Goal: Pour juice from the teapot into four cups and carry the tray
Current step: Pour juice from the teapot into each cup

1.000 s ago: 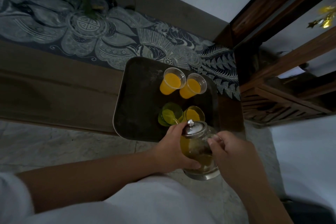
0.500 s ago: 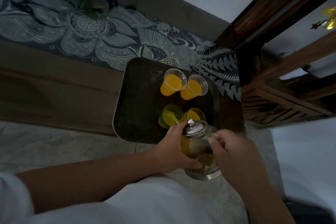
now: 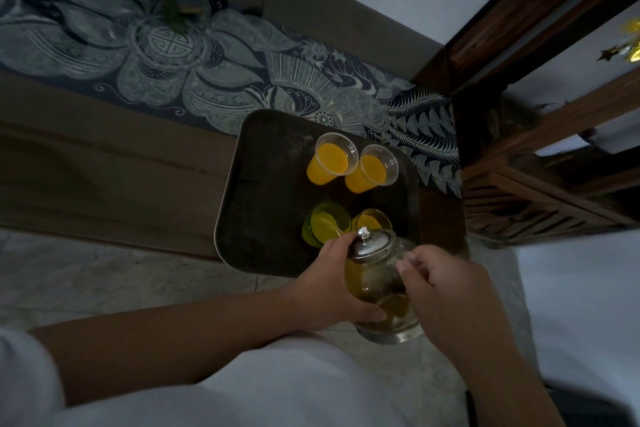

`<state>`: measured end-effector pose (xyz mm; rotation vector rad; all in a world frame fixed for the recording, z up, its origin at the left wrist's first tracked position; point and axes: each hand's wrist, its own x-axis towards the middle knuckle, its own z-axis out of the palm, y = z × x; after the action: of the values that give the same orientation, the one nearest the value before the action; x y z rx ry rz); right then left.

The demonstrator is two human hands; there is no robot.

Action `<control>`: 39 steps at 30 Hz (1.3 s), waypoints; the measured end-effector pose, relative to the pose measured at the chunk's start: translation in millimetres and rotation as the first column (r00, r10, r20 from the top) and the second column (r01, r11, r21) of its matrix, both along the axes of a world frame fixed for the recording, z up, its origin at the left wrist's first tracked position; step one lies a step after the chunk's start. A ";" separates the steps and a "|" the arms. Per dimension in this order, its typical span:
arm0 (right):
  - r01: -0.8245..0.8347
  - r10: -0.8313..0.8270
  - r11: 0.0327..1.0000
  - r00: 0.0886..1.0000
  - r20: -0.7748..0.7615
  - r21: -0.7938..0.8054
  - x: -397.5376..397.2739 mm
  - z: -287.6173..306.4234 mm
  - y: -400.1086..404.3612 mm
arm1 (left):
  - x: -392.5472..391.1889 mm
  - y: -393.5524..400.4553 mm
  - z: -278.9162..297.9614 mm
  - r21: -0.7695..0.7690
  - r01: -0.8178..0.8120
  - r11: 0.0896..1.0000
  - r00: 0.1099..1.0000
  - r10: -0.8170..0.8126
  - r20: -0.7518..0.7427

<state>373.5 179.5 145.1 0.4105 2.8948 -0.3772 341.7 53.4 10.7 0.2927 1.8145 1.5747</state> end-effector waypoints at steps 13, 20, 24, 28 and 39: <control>-0.037 0.037 0.999 0.999 0.009 0.021 -5.7 1.5 -3.1 | -2.9 0.8 -6.3 -0.006 -0.012 1.000 1.000 0.012 0.006; -0.053 0.053 0.998 0.999 0.012 0.040 -8.2 0.9 -4.7 | -5.0 0.8 -9.6 -0.001 -0.012 1.000 1.000 0.012 0.011; -0.065 0.065 0.997 0.998 0.014 0.040 -8.3 0.2 -5.1 | -5.6 -0.2 -11.4 0.008 -0.010 1.000 1.000 0.010 0.013; -0.054 0.054 0.998 0.998 0.012 0.021 -7.7 0.0 -5.6 | -5.2 -1.3 -11.5 0.004 -0.010 1.000 1.000 0.010 -0.002; 0.018 -0.021 0.995 0.999 -0.035 -0.103 16.0 -10.0 3.9 | -2.4 -6.6 -3.0 -0.060 0.023 0.998 0.985 -0.033 -0.169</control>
<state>389.5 183.3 135.1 0.4196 2.8920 -0.5392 339.3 46.8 7.7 0.4353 1.9738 1.5144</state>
